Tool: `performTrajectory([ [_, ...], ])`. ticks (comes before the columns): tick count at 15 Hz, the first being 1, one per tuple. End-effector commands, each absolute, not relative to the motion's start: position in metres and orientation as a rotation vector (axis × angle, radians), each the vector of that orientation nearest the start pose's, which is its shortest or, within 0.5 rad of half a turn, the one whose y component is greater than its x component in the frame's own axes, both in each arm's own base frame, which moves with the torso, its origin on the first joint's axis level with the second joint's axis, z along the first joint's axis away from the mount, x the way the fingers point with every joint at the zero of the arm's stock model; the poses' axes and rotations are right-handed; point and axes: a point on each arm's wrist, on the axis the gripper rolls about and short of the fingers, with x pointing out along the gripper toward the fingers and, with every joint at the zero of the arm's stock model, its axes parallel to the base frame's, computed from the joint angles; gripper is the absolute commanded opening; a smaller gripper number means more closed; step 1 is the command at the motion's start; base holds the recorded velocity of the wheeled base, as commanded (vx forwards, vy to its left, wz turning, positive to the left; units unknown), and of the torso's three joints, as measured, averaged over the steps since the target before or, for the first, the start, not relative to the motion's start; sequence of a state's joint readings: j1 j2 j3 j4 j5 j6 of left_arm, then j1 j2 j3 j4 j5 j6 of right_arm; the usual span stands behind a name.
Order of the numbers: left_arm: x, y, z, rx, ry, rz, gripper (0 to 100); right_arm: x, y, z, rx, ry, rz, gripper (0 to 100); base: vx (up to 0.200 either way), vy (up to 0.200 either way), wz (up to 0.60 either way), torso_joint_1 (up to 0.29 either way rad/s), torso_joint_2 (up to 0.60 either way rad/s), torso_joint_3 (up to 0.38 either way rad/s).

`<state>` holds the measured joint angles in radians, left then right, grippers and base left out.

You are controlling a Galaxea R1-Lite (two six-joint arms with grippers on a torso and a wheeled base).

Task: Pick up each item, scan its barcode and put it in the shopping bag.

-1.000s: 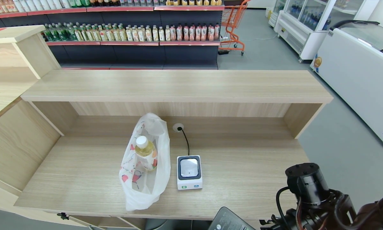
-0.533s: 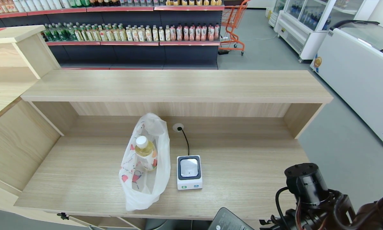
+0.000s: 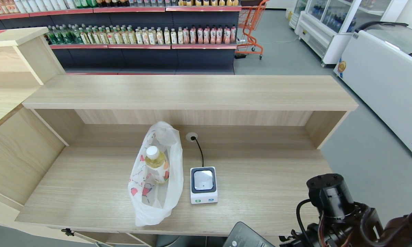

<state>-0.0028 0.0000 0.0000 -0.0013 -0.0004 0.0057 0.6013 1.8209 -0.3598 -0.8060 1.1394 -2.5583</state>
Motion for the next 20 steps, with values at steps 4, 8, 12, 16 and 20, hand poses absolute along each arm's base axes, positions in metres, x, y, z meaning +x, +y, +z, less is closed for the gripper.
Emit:
performTrajectory([
  [4, -0.023, 0.000, 0.076, 0.006, -0.002, -0.003, 100, 0.195, 0.161, 0.153, -1.378, -1.527, 1.287, 0, 0.000, 0.000, 0.00, 0.000, 0.00, 0.000],
  [8, -0.023, 0.000, 0.076, 0.006, -0.002, -0.002, 100, 0.177, 0.111, 0.194, -0.948, -0.829, 1.486, 0, 0.000, 0.000, 0.00, 0.000, 0.00, 0.000],
  [12, -0.023, 0.000, 0.076, 0.006, -0.002, -0.003, 100, 0.172, 0.065, 0.218, -0.418, -0.254, 1.357, 0, 0.000, 0.000, 0.00, 0.000, 0.00, 0.000],
  [16, -0.023, 0.000, 0.076, 0.006, -0.002, -0.003, 100, 0.179, 0.056, 0.214, 0.159, 0.211, 1.105, 0, 0.000, 0.000, 0.00, 0.000, 0.00, 0.000],
  [20, -0.023, 0.000, 0.076, 0.006, -0.002, -0.002, 100, 0.202, 0.061, 0.199, 0.392, 0.403, 0.973, 0, 0.000, 0.000, 0.00, 0.000, 0.00, 0.000],
])
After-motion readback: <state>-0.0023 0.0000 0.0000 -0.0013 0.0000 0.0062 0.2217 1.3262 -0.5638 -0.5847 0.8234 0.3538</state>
